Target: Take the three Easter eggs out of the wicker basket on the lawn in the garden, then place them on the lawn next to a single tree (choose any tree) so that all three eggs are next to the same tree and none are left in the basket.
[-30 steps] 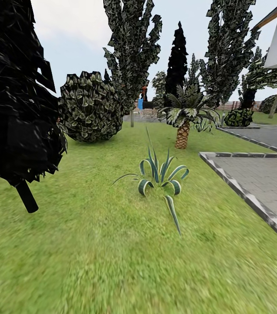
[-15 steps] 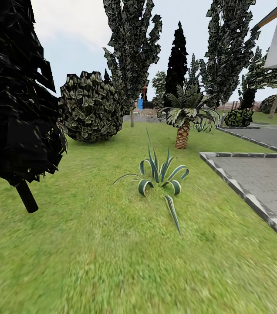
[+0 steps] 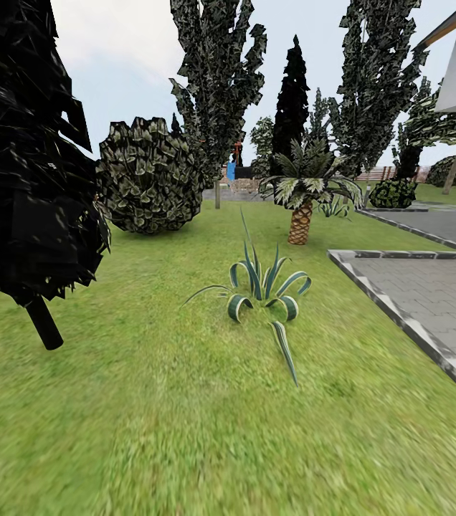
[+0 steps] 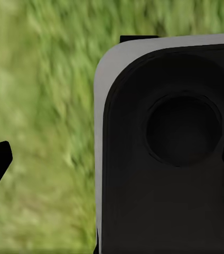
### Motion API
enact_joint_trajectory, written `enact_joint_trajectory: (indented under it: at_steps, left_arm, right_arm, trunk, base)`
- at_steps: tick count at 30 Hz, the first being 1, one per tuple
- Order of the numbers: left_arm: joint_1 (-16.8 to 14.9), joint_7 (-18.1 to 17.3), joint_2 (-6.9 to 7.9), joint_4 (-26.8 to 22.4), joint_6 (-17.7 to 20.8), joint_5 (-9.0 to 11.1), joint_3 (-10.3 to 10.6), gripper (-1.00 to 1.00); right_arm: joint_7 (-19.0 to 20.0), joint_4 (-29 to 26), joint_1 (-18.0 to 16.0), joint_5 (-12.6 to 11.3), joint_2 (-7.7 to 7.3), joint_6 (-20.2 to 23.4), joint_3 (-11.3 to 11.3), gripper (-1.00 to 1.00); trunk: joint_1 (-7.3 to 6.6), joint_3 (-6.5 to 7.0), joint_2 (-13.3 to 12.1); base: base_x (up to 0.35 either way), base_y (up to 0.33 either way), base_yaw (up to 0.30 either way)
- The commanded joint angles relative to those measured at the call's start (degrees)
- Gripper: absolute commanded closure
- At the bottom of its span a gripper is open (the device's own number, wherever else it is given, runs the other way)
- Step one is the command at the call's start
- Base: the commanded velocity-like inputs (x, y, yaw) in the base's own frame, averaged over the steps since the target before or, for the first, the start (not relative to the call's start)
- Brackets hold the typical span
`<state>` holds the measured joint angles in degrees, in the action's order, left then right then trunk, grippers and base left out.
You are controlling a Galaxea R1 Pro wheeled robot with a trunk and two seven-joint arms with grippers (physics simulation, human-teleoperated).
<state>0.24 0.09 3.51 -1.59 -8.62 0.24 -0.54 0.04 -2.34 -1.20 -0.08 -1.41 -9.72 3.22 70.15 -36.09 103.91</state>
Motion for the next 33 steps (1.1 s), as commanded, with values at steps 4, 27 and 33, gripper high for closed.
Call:
enact_joint_trajectory:
  at_steps: [4,27,33]
  left_arm:
    - [0.03,0.05,0.01,-0.08,-0.07,0.02,-0.05,-1.0]
    - [0.11,0.36,-5.17,-1.65,-0.17,0.2,0.45,-1.0]
    - [0.11,0.4,-5.12,-1.68,-0.2,0.2,0.46,-1.0]
  right_arm:
    - [-0.05,0.05,-0.03,-0.01,0.01,-0.21,0.3,-1.0]
    - [0.04,-0.07,-0.38,0.08,1.85,0.14,0.29,-1.0]
    - [0.04,-0.04,-0.38,0.1,1.85,0.14,0.35,-1.0]
  trunk:
    - [0.0,-0.04,0.02]
    - [0.0,-0.04,0.02]
    - [0.0,-0.04,0.02]
  base:
    - [0.0,0.0,0.0]
    - [0.089,0.056,0.0]
    - [0.277,0.21,0.0]
